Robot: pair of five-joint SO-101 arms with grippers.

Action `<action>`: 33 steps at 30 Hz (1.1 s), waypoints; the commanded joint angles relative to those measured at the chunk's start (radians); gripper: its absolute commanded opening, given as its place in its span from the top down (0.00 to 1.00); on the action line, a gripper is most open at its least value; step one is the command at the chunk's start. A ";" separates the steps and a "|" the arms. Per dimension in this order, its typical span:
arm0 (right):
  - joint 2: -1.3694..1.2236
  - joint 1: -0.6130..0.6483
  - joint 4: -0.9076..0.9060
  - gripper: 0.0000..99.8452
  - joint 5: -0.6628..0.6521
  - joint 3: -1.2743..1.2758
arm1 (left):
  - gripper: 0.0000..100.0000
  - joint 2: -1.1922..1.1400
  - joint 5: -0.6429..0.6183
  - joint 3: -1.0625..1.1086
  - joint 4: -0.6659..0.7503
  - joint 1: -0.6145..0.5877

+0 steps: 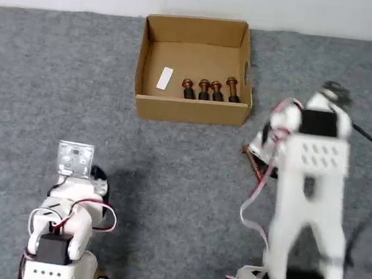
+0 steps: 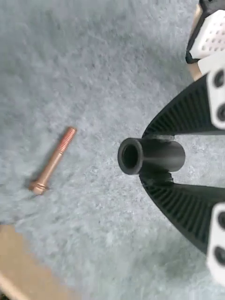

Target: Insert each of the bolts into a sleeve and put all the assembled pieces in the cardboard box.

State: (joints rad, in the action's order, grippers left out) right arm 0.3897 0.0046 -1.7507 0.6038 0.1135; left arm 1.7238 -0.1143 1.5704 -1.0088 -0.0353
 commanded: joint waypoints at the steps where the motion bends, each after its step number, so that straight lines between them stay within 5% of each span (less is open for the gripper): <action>1: 0.259 -0.108 -0.036 0.99 -0.054 0.071 | 0.99 0.000 0.014 -0.139 0.037 0.075; 13: 0.716 -0.435 -0.036 0.99 -0.247 0.436 | 0.99 -0.078 -0.051 -0.257 -0.012 0.307; 24: 1.069 -0.486 -0.001 0.99 -0.318 0.563 | 0.99 -0.802 -0.302 -0.736 -0.012 0.537; 33: 1.161 -0.487 0.015 0.99 -0.313 0.582 | 0.99 -1.307 -0.319 -1.082 -0.006 0.675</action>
State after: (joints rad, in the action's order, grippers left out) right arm 1.5451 -0.4664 -1.7476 0.2954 0.6997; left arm 0.5577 -0.4242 0.6252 -1.0180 0.6107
